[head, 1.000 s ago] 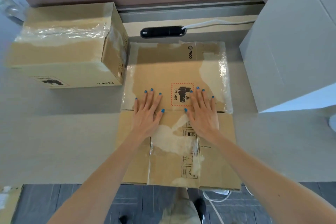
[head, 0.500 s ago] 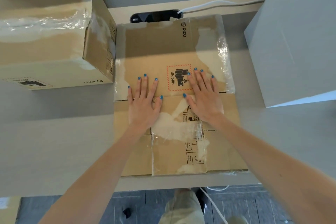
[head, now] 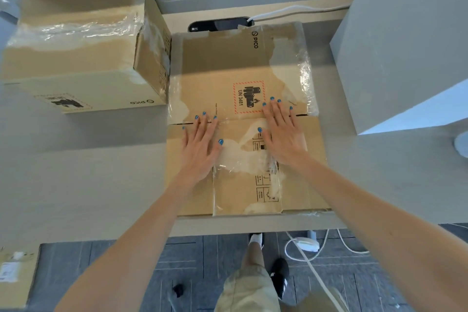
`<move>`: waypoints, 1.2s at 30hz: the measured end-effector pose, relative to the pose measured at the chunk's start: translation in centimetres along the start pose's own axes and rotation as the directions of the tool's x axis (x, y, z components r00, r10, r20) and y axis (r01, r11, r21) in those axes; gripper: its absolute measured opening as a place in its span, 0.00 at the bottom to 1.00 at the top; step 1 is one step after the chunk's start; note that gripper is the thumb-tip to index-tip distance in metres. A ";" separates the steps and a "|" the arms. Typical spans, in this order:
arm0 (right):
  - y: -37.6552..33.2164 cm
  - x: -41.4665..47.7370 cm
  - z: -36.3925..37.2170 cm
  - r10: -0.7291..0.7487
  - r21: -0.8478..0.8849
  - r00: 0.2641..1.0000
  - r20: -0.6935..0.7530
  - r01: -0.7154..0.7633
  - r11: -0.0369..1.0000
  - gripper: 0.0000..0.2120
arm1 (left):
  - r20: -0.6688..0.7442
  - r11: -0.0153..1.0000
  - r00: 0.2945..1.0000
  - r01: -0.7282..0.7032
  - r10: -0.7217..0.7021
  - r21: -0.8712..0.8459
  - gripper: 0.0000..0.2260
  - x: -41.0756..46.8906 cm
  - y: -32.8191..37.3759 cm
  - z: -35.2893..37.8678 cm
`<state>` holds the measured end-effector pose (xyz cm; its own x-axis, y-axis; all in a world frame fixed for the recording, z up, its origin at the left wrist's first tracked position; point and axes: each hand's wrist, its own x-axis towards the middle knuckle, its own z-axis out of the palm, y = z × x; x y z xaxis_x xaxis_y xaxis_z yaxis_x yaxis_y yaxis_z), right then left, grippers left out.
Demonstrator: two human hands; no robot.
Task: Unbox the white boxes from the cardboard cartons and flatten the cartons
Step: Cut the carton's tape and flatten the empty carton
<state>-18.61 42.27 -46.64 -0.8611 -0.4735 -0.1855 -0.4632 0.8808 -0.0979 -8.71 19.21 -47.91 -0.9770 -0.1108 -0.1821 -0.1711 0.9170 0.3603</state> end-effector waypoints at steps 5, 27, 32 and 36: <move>-0.9 -5.2 2.0 0.017 0.060 1.000 -0.016 -0.016 0.998 0.30 | -0.059 0.991 0.997 0.049 -0.042 0.123 0.29 -4.4 -0.1 2.1; 0.1 -4.0 0.0 0.130 0.174 0.991 -0.022 -0.124 0.977 0.31 | -0.202 0.978 0.958 0.186 -0.202 -0.096 0.27 -2.4 0.7 -1.4; 1.7 -2.4 -1.8 0.412 0.226 0.909 0.068 -0.416 0.881 0.45 | -0.149 0.782 0.776 0.567 -0.612 -0.258 0.32 1.0 0.3 -3.3; 1.3 -0.9 -2.2 0.516 0.410 0.850 0.108 -0.511 0.755 0.49 | -0.074 0.647 0.656 0.709 -0.751 -0.281 0.35 2.9 0.3 -3.9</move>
<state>-18.88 43.90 -44.42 -0.9482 0.0526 -0.3133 0.1761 0.9079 -0.3805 -12.12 17.67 -44.76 -0.5217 -0.7899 -0.3223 -0.8390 0.4068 0.3613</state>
